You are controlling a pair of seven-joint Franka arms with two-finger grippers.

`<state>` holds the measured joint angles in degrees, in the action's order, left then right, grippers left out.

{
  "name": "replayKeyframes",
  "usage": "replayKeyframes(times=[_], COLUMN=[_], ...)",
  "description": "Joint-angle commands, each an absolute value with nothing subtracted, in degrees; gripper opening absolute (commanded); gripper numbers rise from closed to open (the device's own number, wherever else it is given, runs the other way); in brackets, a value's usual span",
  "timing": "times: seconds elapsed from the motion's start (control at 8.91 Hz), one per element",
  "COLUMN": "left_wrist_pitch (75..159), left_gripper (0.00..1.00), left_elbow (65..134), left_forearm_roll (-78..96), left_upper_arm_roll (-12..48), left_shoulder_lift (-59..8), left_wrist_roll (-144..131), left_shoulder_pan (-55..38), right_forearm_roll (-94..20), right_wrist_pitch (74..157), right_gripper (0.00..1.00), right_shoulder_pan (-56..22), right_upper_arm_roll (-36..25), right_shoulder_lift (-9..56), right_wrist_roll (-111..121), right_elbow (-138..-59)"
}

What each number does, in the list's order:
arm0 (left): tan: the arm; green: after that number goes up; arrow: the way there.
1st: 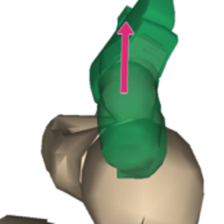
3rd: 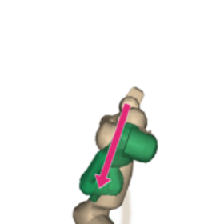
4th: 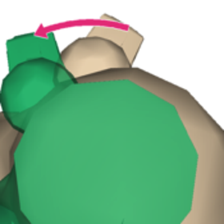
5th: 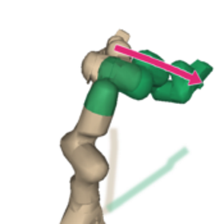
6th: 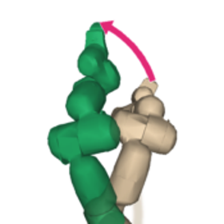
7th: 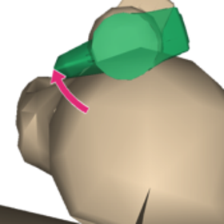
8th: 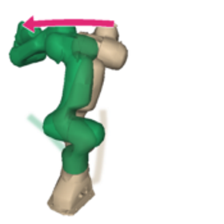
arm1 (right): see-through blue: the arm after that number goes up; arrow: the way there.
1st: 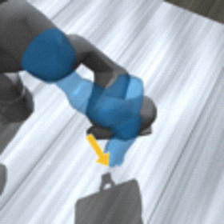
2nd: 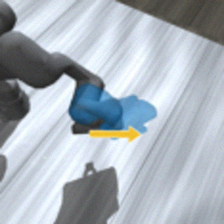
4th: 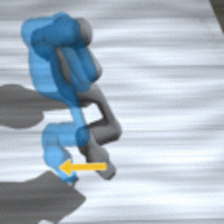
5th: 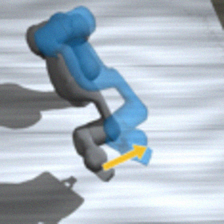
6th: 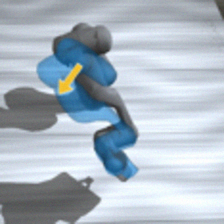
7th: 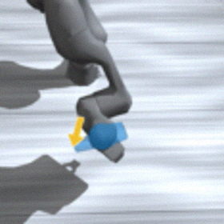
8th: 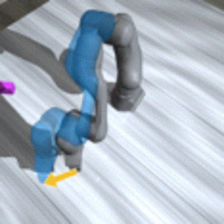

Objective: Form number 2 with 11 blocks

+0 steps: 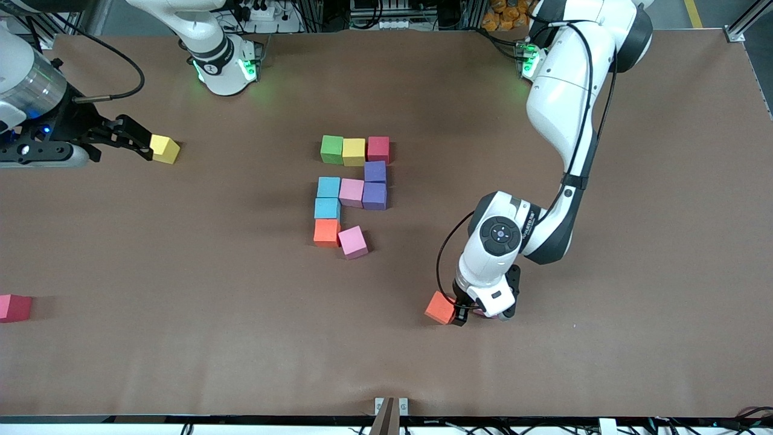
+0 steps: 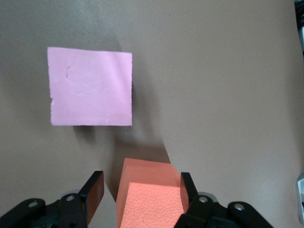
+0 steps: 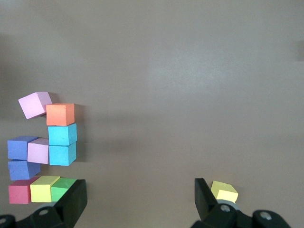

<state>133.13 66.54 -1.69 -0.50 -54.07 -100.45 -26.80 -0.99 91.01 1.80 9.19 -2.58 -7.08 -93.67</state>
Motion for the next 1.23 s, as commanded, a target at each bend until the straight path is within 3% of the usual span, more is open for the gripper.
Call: replayKeyframes(times=[0.0,0.34,1.12], left_wrist_pitch=[127.8,123.3,123.3], left_gripper=[0.73,0.73,0.73], left_elbow=[67.9,67.9,69.5], left_forearm_roll=[-0.8,-0.9,-0.9], left_upper_arm_roll=[-0.5,2.5,2.5], left_shoulder_lift=[-51.7,-51.3,-51.6], left_wrist_roll=[-100.3,-97.6,-96.5], left_shoulder_pan=[-24.6,-19.7,-19.1], right_forearm_roll=[-0.8,-0.8,-0.9], right_wrist_pitch=[90.2,90.2,90.2], right_gripper=[1.00,1.00,1.00], right_shoulder_pan=[2.1,2.1,2.1], right_upper_arm_roll=[9.3,9.3,9.3], right_shoulder_lift=[-2.6,-2.6,-2.6], right_wrist_roll=[-6.9,-6.9,-6.9], right_elbow=[-92.9,-92.8,-92.9])
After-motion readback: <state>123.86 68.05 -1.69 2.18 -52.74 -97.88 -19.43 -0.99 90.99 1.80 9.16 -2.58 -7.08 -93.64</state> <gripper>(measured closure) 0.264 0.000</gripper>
